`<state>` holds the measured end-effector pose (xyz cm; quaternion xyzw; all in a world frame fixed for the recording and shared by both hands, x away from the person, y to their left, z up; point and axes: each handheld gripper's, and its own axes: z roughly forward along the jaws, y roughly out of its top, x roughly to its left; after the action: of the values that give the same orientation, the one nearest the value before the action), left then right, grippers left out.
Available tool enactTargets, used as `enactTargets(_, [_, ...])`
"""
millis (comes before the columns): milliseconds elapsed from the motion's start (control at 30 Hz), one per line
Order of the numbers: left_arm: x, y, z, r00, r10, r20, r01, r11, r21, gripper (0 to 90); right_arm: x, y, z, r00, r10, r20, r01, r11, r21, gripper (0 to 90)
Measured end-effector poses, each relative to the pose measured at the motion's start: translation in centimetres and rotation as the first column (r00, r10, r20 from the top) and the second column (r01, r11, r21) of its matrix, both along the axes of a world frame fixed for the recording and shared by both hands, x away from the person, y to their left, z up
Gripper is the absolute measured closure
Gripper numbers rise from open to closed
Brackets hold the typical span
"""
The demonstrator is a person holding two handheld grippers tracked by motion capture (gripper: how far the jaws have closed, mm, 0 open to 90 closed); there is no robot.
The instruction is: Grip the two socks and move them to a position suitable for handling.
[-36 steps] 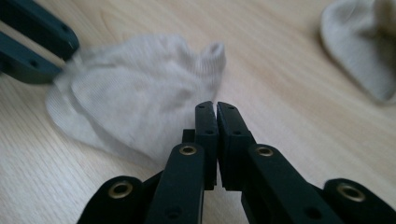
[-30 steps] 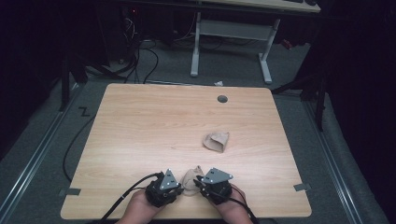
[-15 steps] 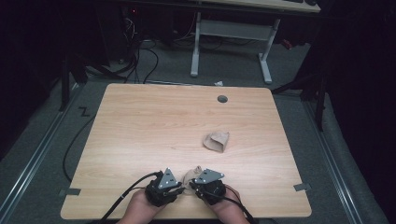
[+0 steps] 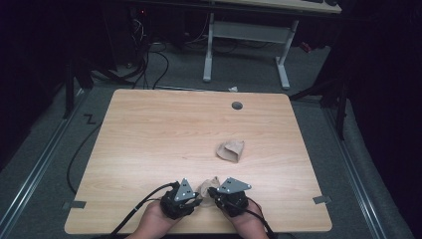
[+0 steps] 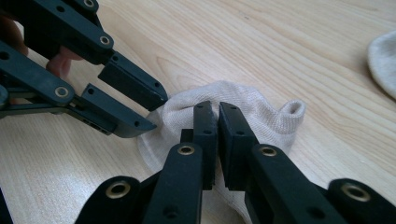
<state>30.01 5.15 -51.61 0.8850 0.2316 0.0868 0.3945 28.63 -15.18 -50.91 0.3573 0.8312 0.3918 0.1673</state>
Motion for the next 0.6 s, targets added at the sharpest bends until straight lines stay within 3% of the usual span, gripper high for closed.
enactTargets(233, [0.9,-1.4,-0.7,1.0000,0.004,-0.005,-0.004,0.9990,0.045,73.9,-0.3,-0.8,0.4,0.9990,-0.038,0.022,0.037,0.999,0.006,86.1])
enactTargets(600, [0.9,-1.0,-0.7,1.0000,0.007,0.003,-0.008,0.9984,0.057,74.2,-0.4,-3.8,0.6,0.9916,-0.125,0.032,0.125,0.992,0.022,85.8])
